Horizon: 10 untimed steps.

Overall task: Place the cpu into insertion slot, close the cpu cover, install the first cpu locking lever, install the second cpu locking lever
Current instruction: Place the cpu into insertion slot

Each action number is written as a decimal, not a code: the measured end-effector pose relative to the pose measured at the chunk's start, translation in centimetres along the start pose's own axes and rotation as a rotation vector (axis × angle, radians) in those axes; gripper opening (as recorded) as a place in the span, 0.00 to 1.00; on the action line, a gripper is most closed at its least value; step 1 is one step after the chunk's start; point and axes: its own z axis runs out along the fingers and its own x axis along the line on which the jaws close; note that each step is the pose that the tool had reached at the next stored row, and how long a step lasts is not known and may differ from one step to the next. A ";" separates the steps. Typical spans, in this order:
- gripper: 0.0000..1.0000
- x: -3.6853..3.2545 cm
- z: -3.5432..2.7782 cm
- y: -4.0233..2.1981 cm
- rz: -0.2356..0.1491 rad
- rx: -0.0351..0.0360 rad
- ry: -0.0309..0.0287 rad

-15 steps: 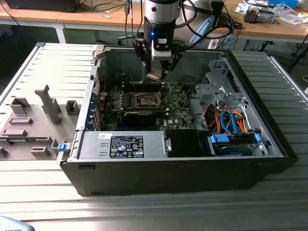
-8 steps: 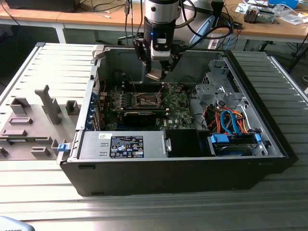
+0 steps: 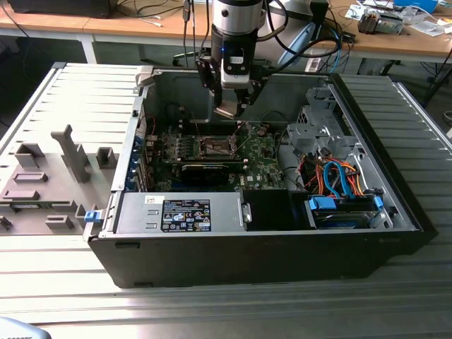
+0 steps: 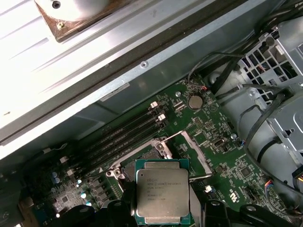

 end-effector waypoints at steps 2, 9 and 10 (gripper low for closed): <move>0.54 0.00 0.00 0.00 0.002 0.0000 -0.0002; 0.54 0.00 0.00 0.00 0.012 -0.0002 -0.0010; 0.54 0.00 0.00 0.00 0.013 -0.0003 -0.0011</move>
